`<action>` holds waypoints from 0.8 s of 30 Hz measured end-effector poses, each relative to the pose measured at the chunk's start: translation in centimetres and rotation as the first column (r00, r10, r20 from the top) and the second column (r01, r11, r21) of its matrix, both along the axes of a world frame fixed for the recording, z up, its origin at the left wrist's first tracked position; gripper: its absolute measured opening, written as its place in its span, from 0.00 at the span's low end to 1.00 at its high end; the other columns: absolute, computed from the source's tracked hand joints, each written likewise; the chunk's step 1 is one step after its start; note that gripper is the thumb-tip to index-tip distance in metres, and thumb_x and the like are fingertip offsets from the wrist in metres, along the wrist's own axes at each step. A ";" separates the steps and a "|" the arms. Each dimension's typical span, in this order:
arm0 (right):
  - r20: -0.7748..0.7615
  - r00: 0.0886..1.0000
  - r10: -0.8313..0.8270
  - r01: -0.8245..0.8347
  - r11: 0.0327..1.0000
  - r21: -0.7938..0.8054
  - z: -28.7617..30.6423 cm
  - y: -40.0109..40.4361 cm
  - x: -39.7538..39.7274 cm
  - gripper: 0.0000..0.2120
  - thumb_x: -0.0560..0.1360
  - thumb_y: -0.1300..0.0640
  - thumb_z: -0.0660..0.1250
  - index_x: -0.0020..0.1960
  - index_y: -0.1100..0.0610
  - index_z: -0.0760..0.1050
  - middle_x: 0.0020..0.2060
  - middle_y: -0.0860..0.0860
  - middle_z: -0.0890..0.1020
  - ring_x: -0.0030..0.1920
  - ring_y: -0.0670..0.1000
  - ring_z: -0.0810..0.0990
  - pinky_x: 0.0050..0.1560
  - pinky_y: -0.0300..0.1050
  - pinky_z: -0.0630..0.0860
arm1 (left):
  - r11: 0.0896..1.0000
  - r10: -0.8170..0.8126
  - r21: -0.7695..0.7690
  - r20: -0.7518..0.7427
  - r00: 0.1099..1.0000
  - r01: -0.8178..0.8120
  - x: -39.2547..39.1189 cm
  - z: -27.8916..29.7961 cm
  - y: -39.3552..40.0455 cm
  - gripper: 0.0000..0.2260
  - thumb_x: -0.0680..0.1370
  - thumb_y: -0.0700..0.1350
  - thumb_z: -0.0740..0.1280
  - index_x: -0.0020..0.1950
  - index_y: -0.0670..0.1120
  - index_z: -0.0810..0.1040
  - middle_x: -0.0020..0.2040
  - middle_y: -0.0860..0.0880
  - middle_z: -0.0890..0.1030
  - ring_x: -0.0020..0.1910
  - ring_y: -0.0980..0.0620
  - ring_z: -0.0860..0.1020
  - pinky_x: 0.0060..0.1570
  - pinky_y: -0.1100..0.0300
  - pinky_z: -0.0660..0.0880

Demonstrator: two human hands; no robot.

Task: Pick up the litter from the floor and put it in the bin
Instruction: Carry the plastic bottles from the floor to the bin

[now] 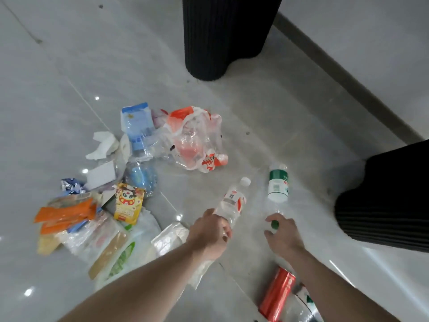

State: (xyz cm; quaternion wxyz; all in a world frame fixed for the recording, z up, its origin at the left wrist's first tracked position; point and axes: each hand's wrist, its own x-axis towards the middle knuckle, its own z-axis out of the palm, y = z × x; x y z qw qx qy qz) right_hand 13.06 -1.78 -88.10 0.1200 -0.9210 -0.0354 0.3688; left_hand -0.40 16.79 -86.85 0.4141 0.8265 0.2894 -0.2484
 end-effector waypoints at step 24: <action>-0.213 0.940 -0.265 0.321 0.897 0.303 64.8 -13.6 -29.7 0.13 0.80 0.60 0.63 0.58 0.44 0.68 0.40 0.51 0.78 0.38 0.56 0.81 0.30 0.41 0.72 | 0.881 0.221 -0.289 -0.447 0.867 -0.374 -25.8 60.7 -6.9 0.34 0.58 0.47 0.75 0.65 0.48 0.75 0.50 0.50 0.84 0.47 0.51 0.84 0.36 0.59 0.81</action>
